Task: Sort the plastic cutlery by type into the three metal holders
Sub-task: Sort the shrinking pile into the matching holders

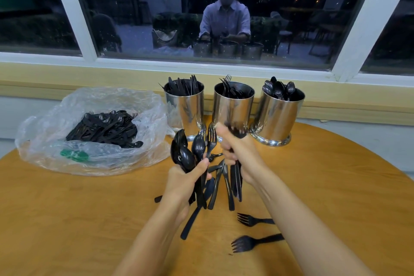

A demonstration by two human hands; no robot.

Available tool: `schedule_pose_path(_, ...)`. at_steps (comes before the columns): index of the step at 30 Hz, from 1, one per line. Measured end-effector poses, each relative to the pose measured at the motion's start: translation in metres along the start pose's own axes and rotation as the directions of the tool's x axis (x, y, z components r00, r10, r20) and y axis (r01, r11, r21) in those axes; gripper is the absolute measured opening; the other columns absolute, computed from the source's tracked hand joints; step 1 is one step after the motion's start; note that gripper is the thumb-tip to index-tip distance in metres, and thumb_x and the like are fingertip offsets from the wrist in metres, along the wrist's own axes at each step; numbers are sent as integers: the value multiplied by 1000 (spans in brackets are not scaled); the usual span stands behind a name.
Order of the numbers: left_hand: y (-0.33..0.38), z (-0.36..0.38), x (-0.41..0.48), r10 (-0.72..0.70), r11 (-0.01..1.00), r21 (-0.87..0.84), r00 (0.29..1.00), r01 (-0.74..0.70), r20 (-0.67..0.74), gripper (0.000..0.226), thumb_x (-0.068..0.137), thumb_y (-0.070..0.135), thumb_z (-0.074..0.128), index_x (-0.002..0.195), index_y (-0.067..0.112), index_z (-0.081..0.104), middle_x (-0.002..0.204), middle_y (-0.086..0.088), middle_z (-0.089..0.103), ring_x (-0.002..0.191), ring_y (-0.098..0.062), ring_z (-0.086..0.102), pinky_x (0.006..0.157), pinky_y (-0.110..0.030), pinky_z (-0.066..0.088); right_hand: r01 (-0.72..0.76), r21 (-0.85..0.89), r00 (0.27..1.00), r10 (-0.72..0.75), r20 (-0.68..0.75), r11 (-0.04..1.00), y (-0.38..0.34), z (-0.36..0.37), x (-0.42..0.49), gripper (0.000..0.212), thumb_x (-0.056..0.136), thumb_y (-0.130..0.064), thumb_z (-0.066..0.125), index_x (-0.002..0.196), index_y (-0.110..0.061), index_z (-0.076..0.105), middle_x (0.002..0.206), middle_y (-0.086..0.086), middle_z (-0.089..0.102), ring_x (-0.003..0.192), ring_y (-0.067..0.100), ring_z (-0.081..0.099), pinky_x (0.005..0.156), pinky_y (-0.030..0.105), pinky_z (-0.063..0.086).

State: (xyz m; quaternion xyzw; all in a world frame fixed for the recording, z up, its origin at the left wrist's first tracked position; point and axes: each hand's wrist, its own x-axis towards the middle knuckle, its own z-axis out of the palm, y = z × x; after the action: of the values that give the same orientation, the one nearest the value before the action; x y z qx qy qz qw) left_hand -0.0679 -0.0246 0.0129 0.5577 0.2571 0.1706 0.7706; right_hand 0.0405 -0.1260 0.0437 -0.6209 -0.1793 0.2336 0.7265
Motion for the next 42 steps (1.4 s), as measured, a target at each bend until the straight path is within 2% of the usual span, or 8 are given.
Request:
schedule_pose_path(7, 4, -1, -2, 19, 995, -102, 1000, -20, -3, 15, 94, 15, 63, 105, 8, 71, 82, -2, 76, 72, -17, 71, 62, -22, 56, 122, 3, 938, -114, -326, 993, 4, 0, 15, 8, 100, -14, 50, 98, -8, 54, 76, 2, 64, 54, 7, 60, 53, 19, 50)
schedule_pose_path(10, 4, -5, -1, 28, 998, -52, 997, -25, 71, 23, 97, 24, 58, 111, 9, 69, 68, 1, 62, 58, -10, 54, 58, -21, 49, 105, 193, 971, -58, -232, 976, 5, -5, 15, 11, 100, -10, 49, 91, -14, 45, 66, 1, 48, 46, 10, 44, 44, 19, 40)
schedule_pose_path(16, 8, -1, -5, -74, 979, -161, 956, 123, 284, 28, 96, 26, 56, 110, 4, 63, 63, 2, 48, 49, -7, 40, 48, -19, 41, -142, 4, 966, 138, 218, 990, 6, -4, 6, 42, 86, -41, 63, 116, -12, 63, 55, -6, 28, 42, 5, 27, 44, 18, 29)
schedule_pose_path(22, 8, 3, -10, -140, 960, -182, 928, 213, 347, 26, 95, 26, 56, 104, 5, 68, 69, -2, 60, 51, -7, 47, 50, -19, 45, -128, 18, 989, 126, 75, 992, 8, 5, 0, 31, 75, -35, 75, 68, -13, 54, 44, -1, 36, 40, 10, 34, 45, 21, 34)
schedule_pose_path(29, 6, 5, -12, -152, 961, -174, 937, 214, 314, 29, 94, 26, 59, 110, 4, 70, 88, -10, 74, 65, -13, 67, 59, -22, 55, -122, -21, 973, 123, 195, 992, 0, 5, -9, 32, 91, -34, 66, 67, -15, 54, 55, 2, 44, 41, 14, 42, 43, 24, 44)
schedule_pose_path(35, 7, -2, -3, -139, 950, -239, 958, 200, 250, 27, 97, 19, 55, 113, 0, 67, 107, -15, 74, 96, -23, 73, 71, -28, 60, 132, -139, 971, -156, -179, 981, -12, -14, 15, 20, 99, -22, 54, 90, -6, 63, 86, 3, 71, 84, 15, 68, 83, 28, 53)
schedule_pose_path(39, 4, -8, 2, -118, 988, -83, 979, 133, 169, 28, 96, 26, 59, 112, 6, 69, 63, 1, 58, 53, -11, 54, 52, -22, 50, 178, 89, 970, -160, -182, 980, -23, -18, 20, 9, 97, -6, 54, 98, -9, 46, 70, 7, 58, 51, 16, 54, 51, 30, 52)
schedule_pose_path(42, 2, -6, 5, -130, 991, -8, 968, 135, 215, 29, 96, 28, 60, 111, 5, 69, 56, 4, 37, 47, -7, 32, 45, -20, 35, 157, -155, 985, -165, -43, 975, -26, -10, 18, 15, 92, -19, 65, 90, -8, 56, 66, 4, 53, 43, 10, 42, 39, 20, 37)
